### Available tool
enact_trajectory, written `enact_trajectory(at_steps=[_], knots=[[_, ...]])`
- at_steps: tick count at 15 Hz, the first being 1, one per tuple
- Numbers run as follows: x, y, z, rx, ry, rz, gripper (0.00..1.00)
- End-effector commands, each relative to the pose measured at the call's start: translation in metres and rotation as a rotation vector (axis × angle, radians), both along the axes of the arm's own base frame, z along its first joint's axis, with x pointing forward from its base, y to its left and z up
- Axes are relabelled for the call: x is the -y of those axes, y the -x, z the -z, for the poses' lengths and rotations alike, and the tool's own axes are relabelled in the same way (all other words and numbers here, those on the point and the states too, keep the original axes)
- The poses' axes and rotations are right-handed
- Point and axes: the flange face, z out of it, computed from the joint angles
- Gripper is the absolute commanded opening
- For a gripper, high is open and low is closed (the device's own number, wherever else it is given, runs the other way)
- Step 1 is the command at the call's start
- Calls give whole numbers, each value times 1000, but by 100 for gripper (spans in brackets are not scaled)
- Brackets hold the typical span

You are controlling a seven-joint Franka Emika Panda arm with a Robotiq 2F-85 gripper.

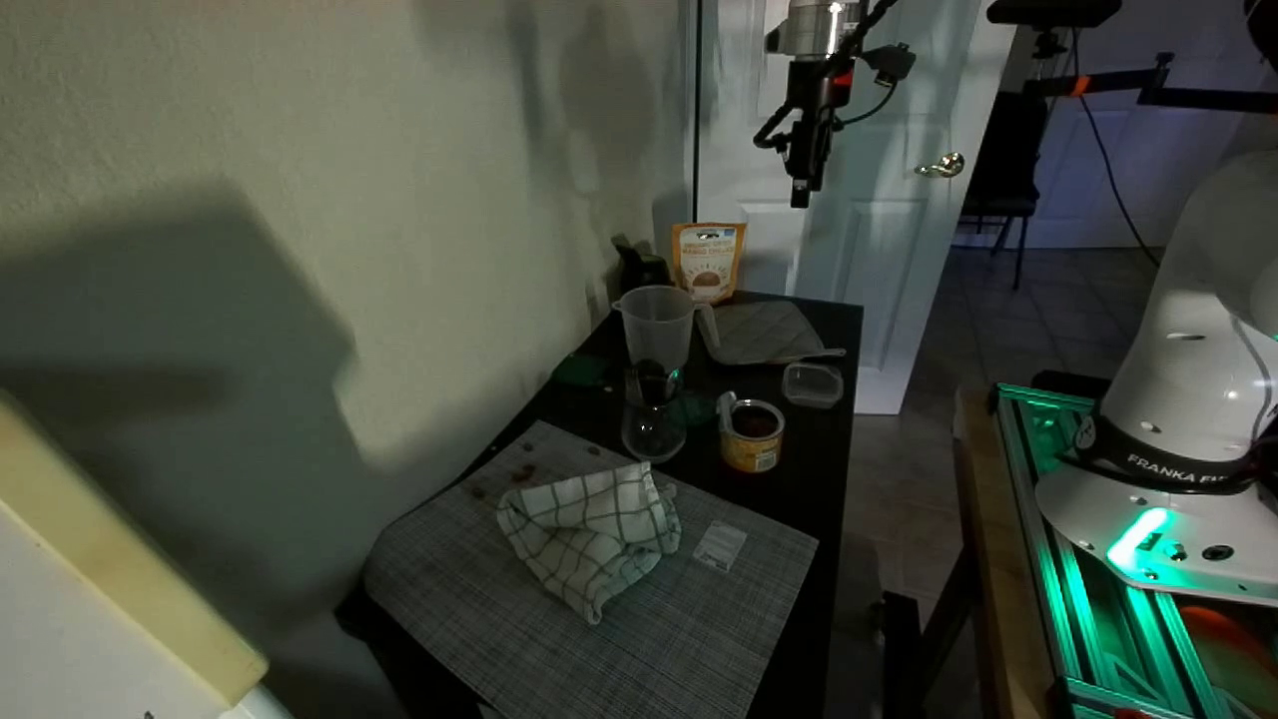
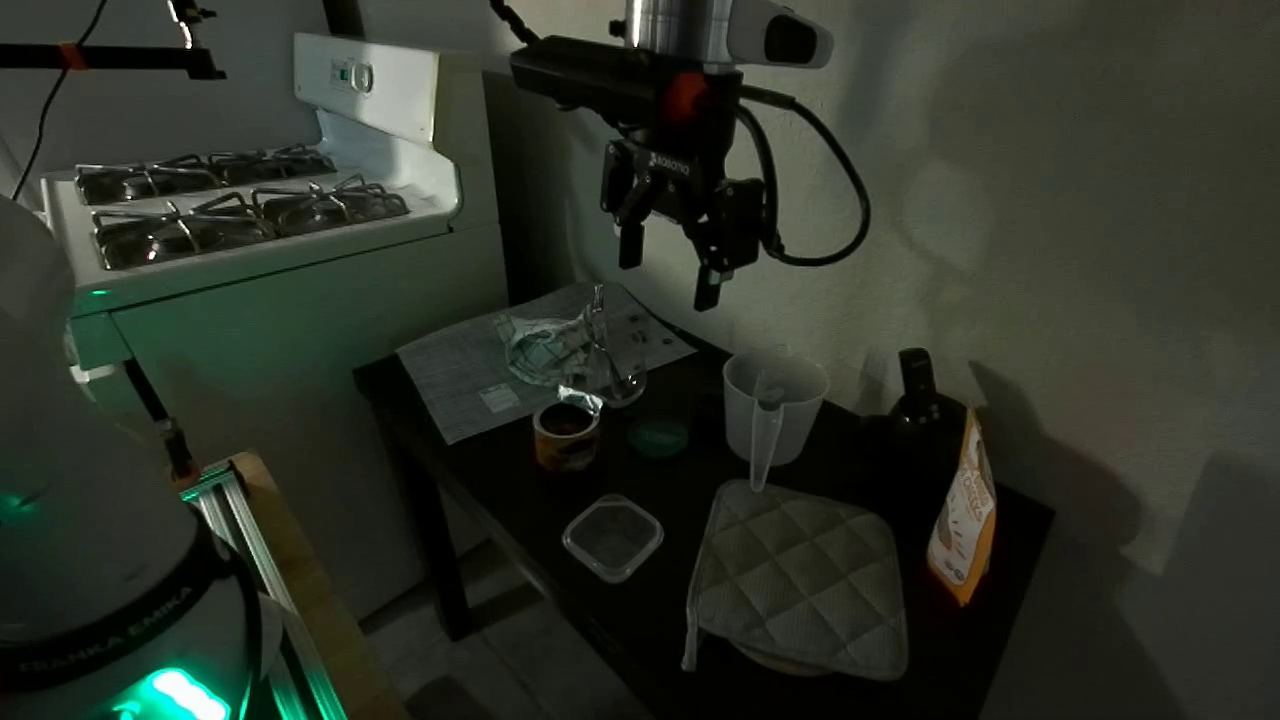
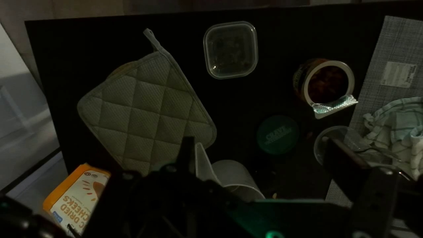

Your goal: Remove the silver spoon from the glass cup and put it on the table

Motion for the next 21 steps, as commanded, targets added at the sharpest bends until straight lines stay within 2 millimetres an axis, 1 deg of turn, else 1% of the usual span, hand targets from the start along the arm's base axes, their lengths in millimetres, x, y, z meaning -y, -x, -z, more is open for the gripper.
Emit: enact_trajectory(at_steps=[1,2,3,6,8,11,14,15,16,17,19,21], knots=[[0,0,0,-1,0,0,100],[0,0,0,-1,0,0,100],[-3,-6,5,11,-18,-8,100],[-28,-23,23,47,-69,-109,100],[-54,-38,40,52,-69,-248,100],[-96,-48,62,21,-42,-427,100],[-139,-42,83,-9,-5,-598,100],[-149,-40,90,-25,10,-652,100],[-155,-33,96,-37,32,-703,100],[-147,-45,85,-31,1,-615,100],[-157,-39,94,-49,17,-669,100],[-157,-38,96,-51,22,-681,100]])
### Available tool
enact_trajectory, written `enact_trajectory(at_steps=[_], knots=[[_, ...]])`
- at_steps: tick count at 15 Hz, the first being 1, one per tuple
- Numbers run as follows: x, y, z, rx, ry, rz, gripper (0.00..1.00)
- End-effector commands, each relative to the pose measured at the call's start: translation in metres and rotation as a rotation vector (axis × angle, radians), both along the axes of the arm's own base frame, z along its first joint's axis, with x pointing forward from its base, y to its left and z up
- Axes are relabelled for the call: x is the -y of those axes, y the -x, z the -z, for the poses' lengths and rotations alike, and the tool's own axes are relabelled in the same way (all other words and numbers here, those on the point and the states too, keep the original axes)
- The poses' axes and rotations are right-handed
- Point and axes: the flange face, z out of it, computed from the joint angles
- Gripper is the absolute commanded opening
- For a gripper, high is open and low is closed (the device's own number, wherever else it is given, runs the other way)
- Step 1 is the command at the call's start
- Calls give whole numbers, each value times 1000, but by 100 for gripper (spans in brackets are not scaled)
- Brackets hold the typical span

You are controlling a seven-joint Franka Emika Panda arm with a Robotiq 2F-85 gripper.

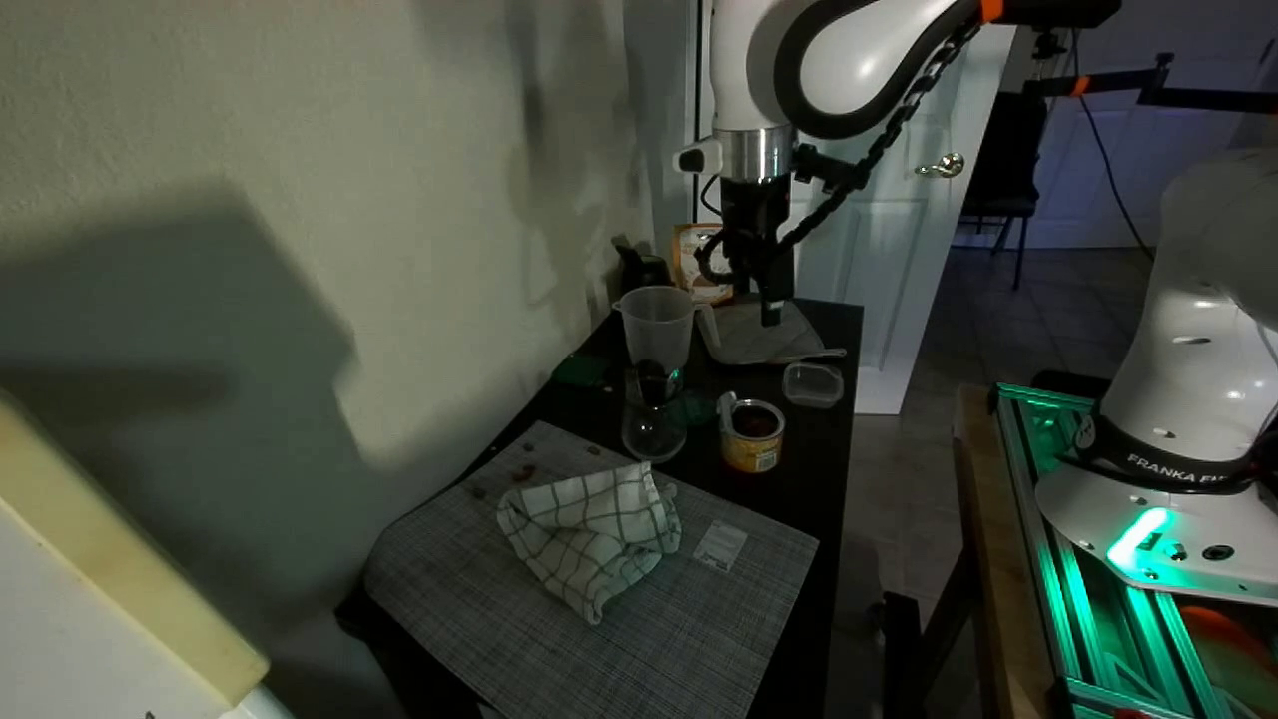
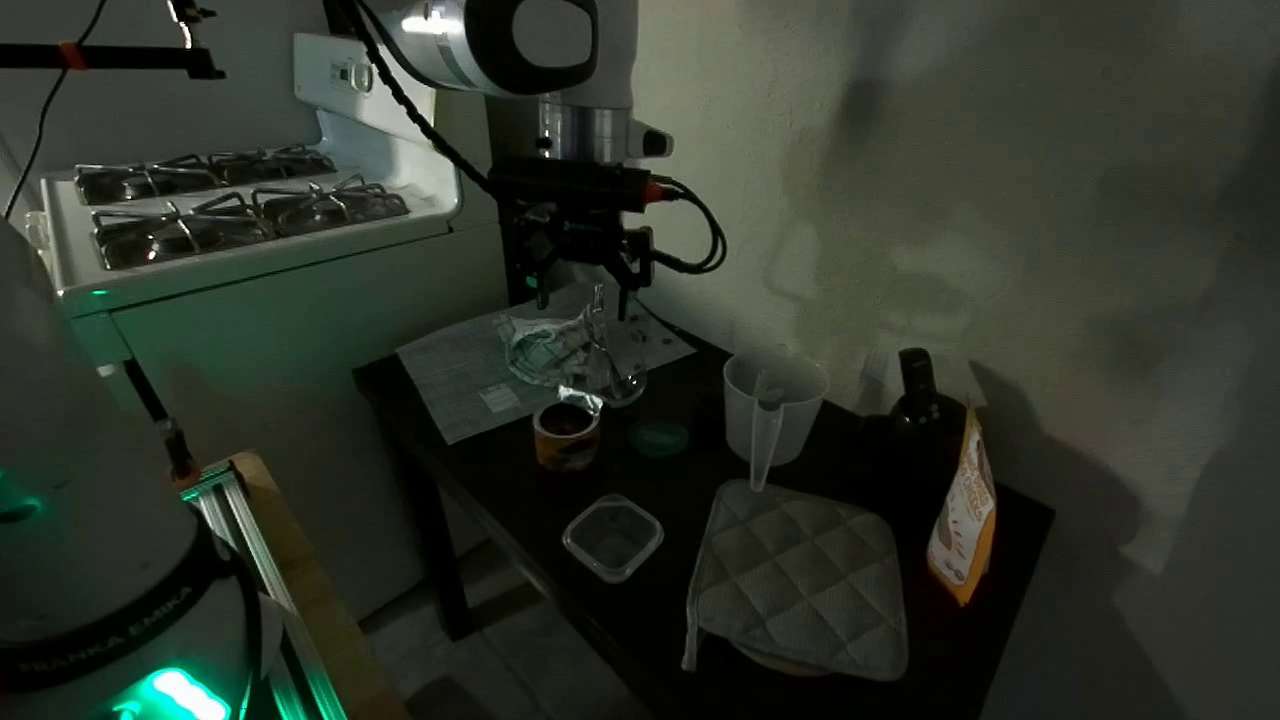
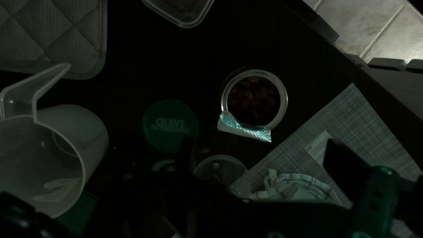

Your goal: Remove the silver spoon from the glass cup and put it on the table

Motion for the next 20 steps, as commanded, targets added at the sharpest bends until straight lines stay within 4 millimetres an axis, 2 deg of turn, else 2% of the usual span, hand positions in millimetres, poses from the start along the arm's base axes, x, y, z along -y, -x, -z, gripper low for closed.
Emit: enact_trajectory(at_steps=[1,5,11,15,18,20], knots=[[-3,5,5,20,-25,-10,100],[-18,14,16,104,-135,-220,100],[-45,16,25,235,-162,-467,100],[-55,0,29,273,-175,-550,100],[-53,-17,33,289,-175,-571,98],[-50,-31,38,286,-178,-571,91]])
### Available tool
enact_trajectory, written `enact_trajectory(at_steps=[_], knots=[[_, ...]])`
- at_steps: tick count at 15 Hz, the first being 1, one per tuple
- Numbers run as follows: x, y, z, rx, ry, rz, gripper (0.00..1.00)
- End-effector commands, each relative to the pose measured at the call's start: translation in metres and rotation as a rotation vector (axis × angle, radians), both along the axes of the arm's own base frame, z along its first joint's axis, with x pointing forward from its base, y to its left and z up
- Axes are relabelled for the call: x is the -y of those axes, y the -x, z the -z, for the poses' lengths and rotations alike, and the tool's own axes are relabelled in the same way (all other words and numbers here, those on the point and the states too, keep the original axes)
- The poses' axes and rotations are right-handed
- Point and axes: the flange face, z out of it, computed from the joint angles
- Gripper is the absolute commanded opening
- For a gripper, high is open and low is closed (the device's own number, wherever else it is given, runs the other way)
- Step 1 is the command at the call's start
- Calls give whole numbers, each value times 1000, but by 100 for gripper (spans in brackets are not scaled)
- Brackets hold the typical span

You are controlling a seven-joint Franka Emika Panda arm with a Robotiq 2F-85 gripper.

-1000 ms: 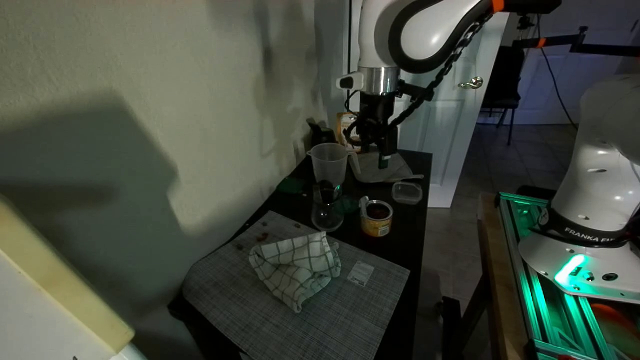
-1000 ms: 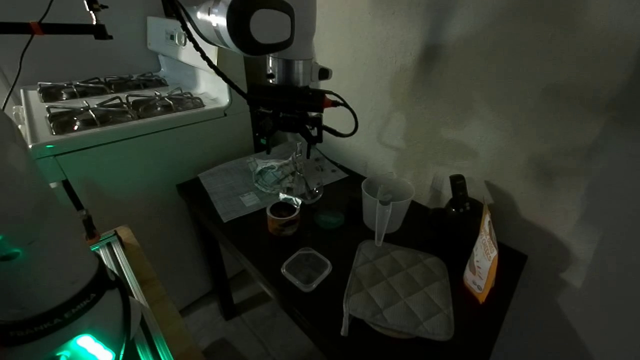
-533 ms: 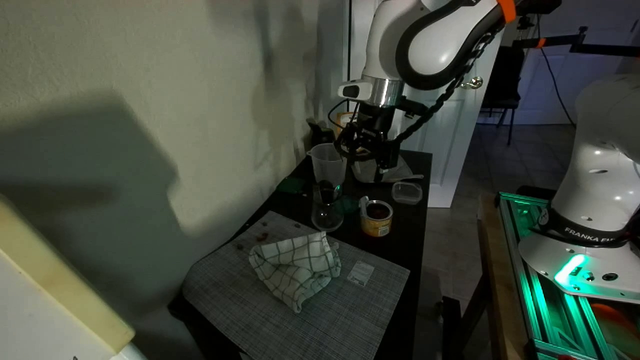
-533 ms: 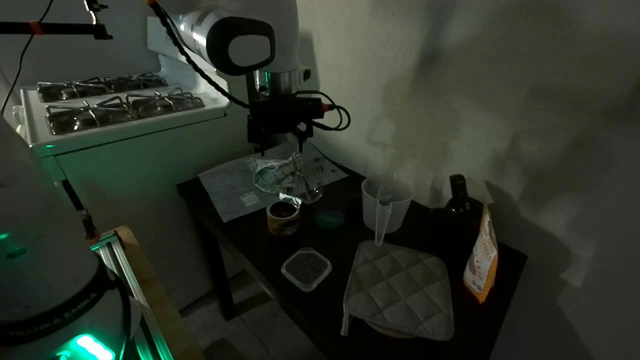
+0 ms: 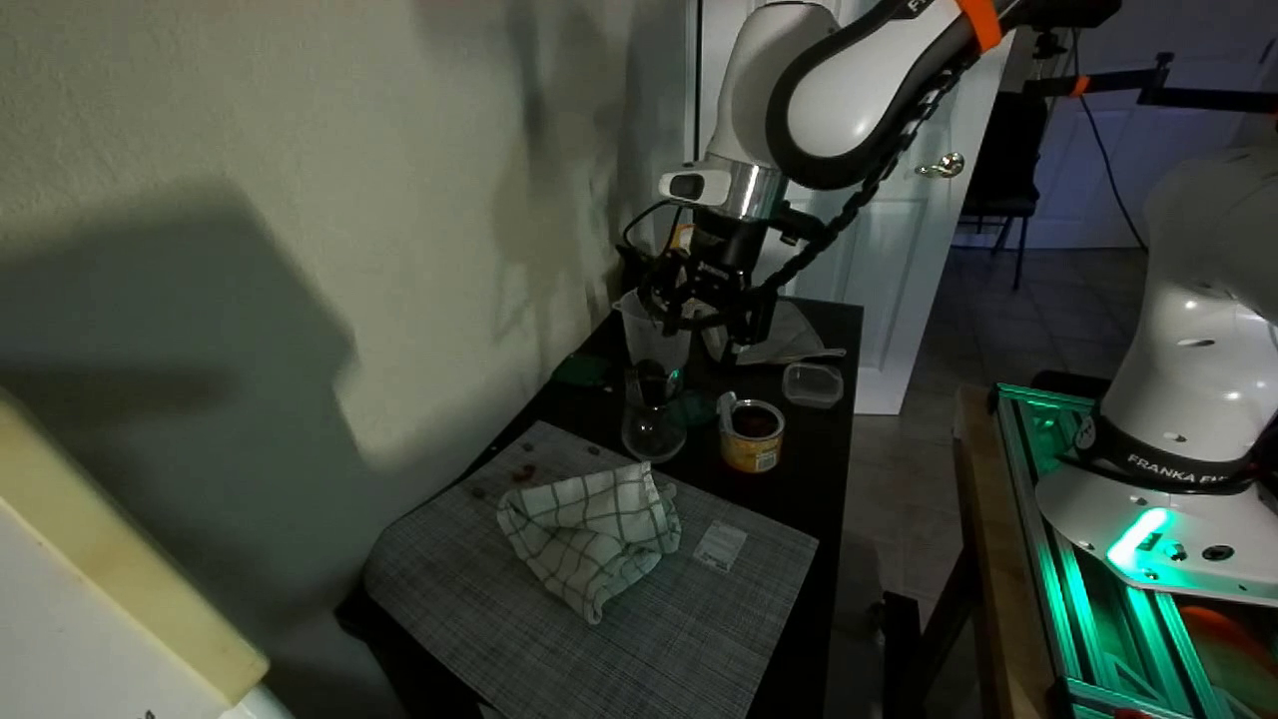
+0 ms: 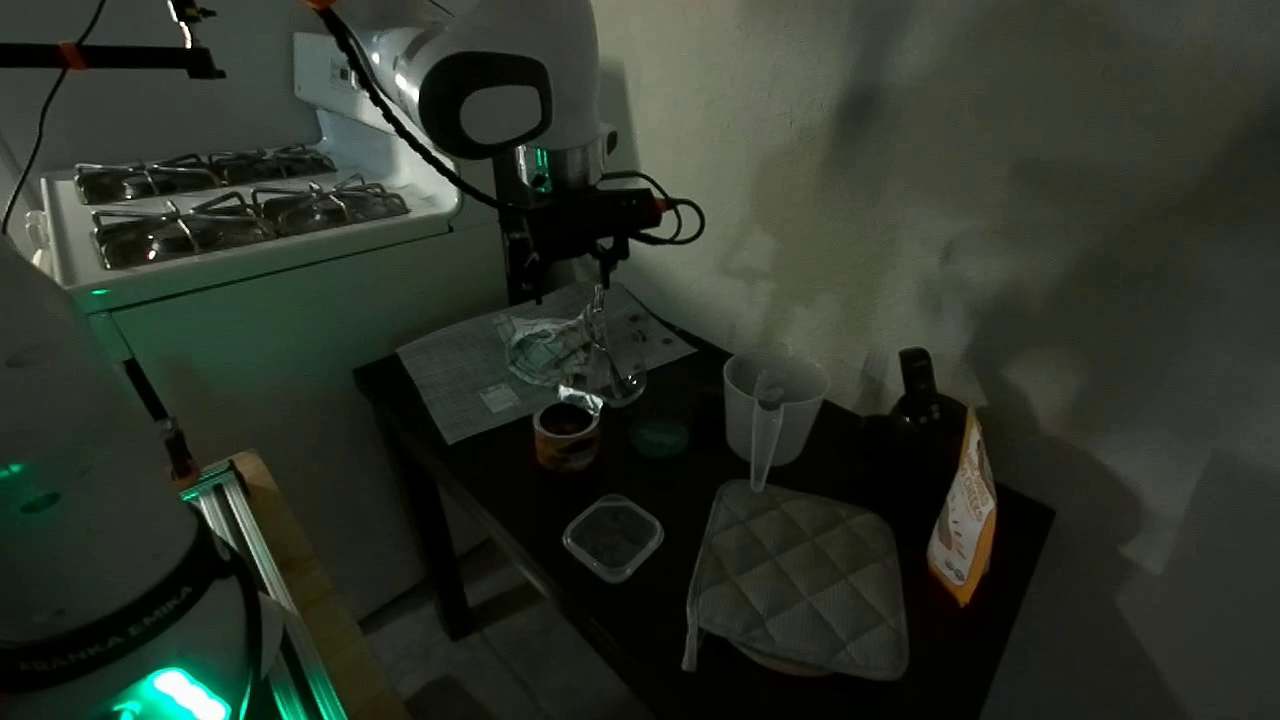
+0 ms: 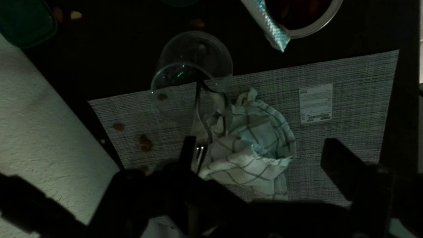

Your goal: Remove the silver spoon from the glass cup and put it on the table

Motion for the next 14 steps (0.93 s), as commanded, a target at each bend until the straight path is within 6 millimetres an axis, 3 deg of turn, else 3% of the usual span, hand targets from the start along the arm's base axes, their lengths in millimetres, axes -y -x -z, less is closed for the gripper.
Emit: enact_trajectory(at_steps=[1,3,6,8,9,11,12,14], knots=[[3,-30,16,-6,-13,-12,83],[2,-43,25,-18,-12,-16,61],[-1,-54,42,-48,10,-23,55],[-4,-57,51,-78,19,-32,41],[-5,-58,55,-83,26,-38,26],[-8,-58,60,-102,33,-48,8],[-9,-56,60,-106,39,-48,2],[-6,-52,51,-106,48,-46,0]])
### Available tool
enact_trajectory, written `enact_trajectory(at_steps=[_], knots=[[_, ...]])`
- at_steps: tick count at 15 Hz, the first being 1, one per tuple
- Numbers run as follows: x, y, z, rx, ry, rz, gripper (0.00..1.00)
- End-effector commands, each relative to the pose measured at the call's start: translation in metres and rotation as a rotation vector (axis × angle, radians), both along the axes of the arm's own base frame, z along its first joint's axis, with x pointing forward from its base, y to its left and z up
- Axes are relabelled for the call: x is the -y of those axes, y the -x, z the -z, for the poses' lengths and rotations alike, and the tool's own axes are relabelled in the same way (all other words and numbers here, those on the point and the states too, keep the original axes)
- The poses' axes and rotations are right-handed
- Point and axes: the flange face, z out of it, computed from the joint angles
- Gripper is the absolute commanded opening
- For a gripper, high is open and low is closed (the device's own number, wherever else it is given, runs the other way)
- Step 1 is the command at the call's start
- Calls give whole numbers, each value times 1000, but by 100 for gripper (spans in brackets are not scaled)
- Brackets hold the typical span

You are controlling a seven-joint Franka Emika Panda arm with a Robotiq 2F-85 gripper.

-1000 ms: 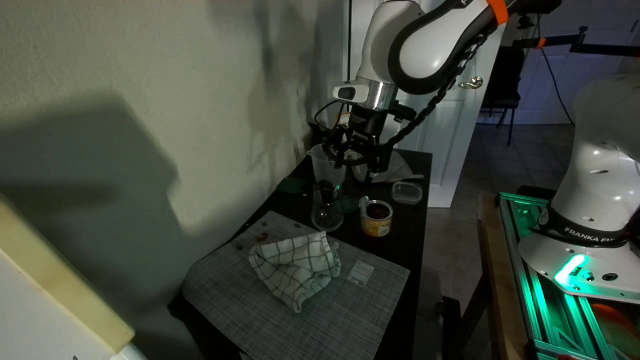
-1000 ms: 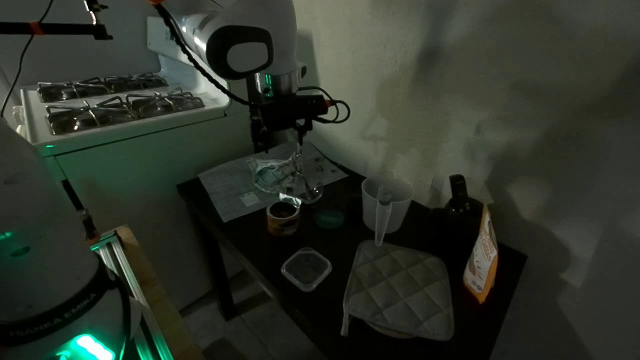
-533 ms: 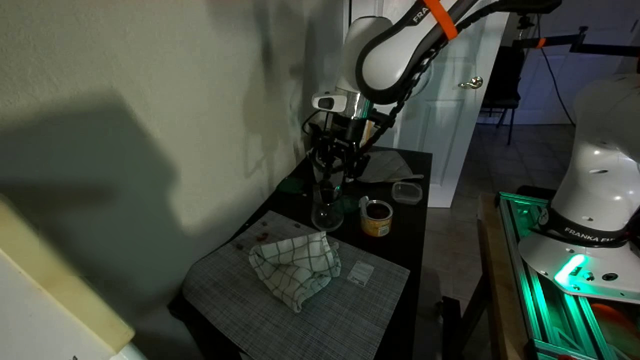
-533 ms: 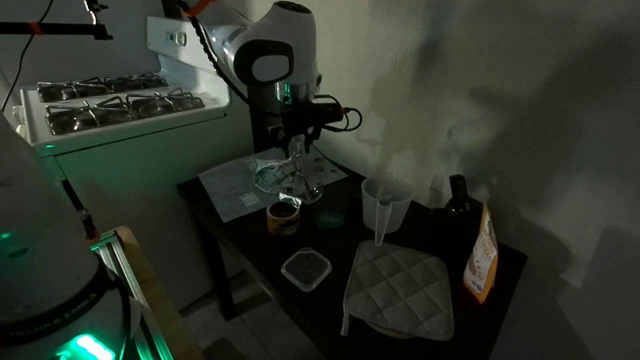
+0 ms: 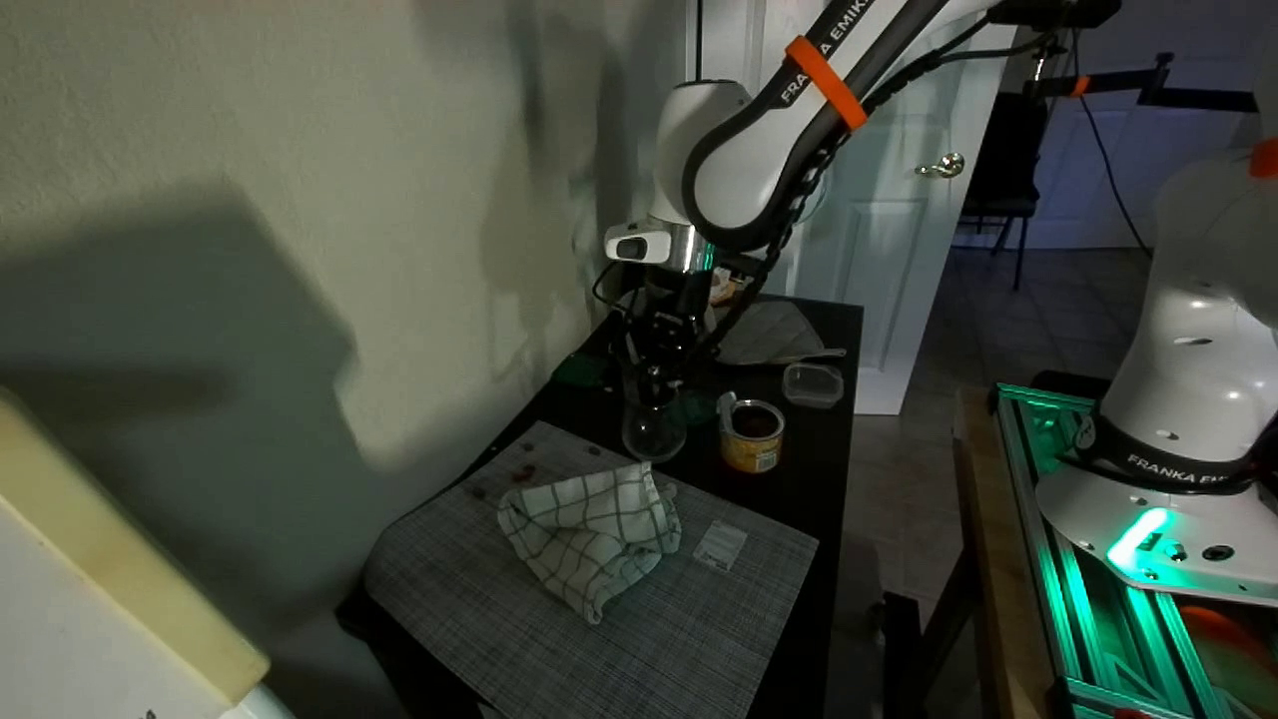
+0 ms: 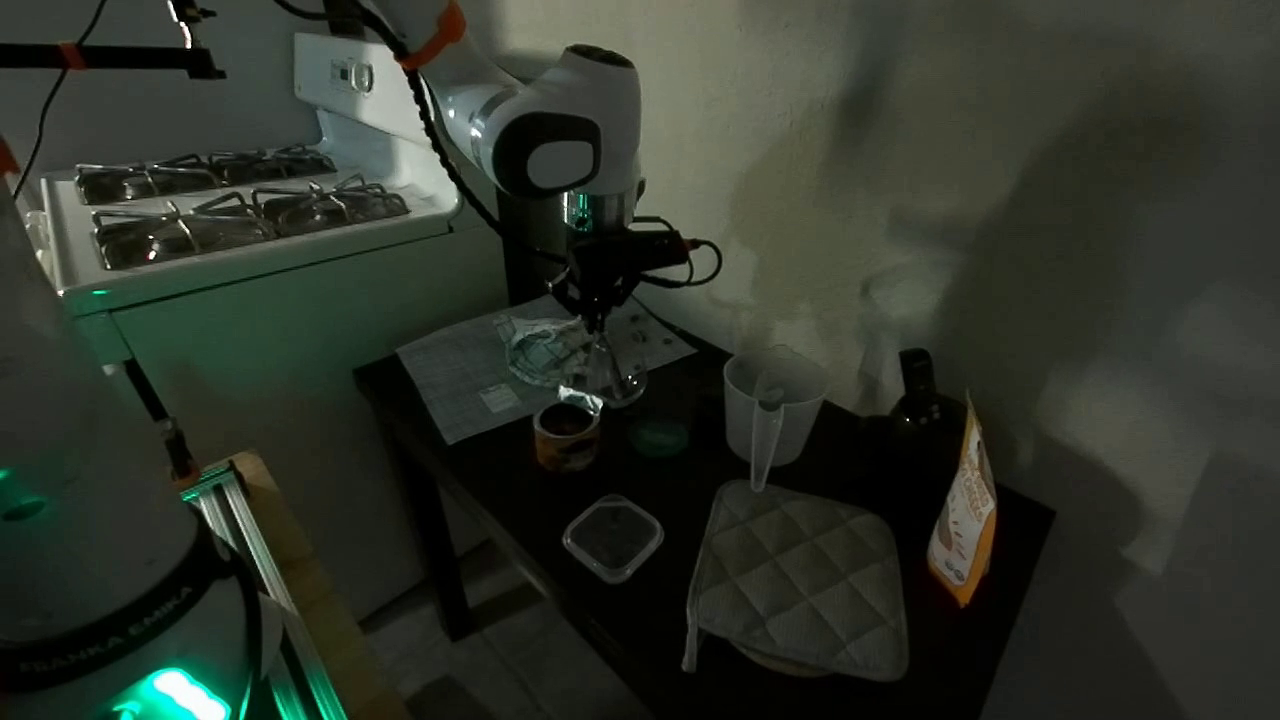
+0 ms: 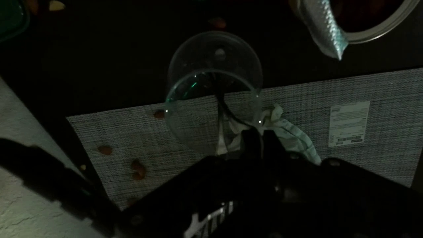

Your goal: Remove the silver spoon from the glass cup and put it on the table

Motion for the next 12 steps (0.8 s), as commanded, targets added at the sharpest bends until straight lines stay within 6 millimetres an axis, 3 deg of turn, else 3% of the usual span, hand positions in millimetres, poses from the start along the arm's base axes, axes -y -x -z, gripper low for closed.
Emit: enact_trajectory(at_steps=[1,6,12], knots=[[4,5,-15,-19,19,5,2],[11,13,-60,-82,0,3,3],[-4,24,-129,-6,-17,-17,3]])
